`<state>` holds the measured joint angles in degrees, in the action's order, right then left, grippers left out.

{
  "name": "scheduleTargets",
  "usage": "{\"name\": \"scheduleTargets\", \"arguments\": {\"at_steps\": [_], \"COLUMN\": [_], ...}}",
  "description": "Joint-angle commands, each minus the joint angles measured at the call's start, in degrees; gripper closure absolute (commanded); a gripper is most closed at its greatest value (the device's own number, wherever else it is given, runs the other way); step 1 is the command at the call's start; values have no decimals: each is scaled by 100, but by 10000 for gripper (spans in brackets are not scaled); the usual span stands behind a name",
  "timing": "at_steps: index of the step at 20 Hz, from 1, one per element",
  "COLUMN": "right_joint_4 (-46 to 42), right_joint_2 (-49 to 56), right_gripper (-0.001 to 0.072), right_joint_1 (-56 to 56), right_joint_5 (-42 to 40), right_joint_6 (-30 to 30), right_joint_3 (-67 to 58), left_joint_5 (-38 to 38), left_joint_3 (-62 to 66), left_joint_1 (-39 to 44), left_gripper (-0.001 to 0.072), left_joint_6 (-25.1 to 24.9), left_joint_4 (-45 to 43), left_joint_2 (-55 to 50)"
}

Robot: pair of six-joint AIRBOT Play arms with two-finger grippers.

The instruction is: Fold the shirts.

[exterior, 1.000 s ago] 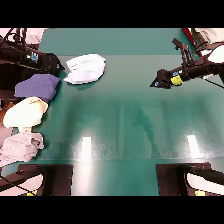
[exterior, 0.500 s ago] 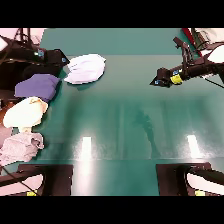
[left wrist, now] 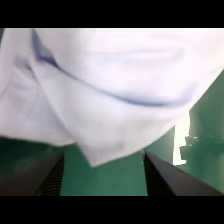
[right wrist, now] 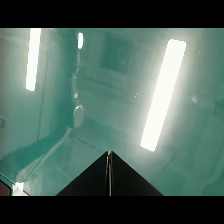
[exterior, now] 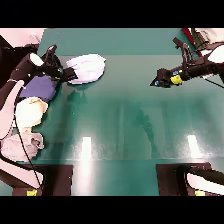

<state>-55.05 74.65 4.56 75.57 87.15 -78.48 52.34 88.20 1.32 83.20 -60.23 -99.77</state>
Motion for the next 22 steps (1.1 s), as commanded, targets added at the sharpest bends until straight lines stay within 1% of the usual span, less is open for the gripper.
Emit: {"name": "scheduleTargets", "arguments": {"at_steps": [1, 2, 3, 4, 5, 6, 8, 9, 11, 13, 15, 16, 19, 22], "right_joint_4": [0, 2, 0, 0, 2, -17, -15, -13, -28, -55, -72, -79, -293, -509], "right_joint_2": [2, 2, 2, 2, 0, -2, -4, -4, -11, -11, -11, -11, -11, -11], "right_gripper": [692, 692, 692, 692, 692, 692, 692, 692, 692, 692, 692, 692, 692, 692], "right_joint_1": [-2, -2, -2, -2, -2, -11, -66, -127, -190, -254, -254, -254, -254, -254], "right_joint_5": [9, 7, 4, 2, -2, -7, 11, 9, 4, 7, -13, -17, -31, 101], "right_joint_6": [2, 2, 2, 2, 0, -2, -4, -4, -4, -4, -20, -44, -48, -46], "right_joint_3": [2, 2, 2, 2, 0, -46, -302, -501, -986, -1482, -1950, -2192, -2830, -3307], "left_joint_5": [-505, -529, -568, -584, -531, -380, 219, 538, 1067, 1506, 1615, 1626, 1690, 1937], "left_joint_3": [0, 0, 0, 15, 101, 275, 909, 1322, 2203, 3097, 3348, 3316, 3296, 3289], "left_joint_1": [-57, -42, -42, -42, -44, -44, -42, -42, -35, -35, -7, 59, 511, 1088], "left_gripper": [149, 150, 178, 384, 618, 679, 686, 686, 687, 687, 687, 686, 686, 686], "left_joint_6": [-415, -411, -411, -413, -413, -411, -426, -579, -1110, -1471, -1768, -1880, -1921, -2046], "left_joint_4": [1097, 1169, 1169, 1204, 1268, 1274, 1386, 1604, 2356, 3274, 3993, 4100, 3928, 3746], "left_joint_2": [-372, -426, -439, -433, -433, -431, -426, -400, -166, 236, 846, 1213, 2011, 2197]}}
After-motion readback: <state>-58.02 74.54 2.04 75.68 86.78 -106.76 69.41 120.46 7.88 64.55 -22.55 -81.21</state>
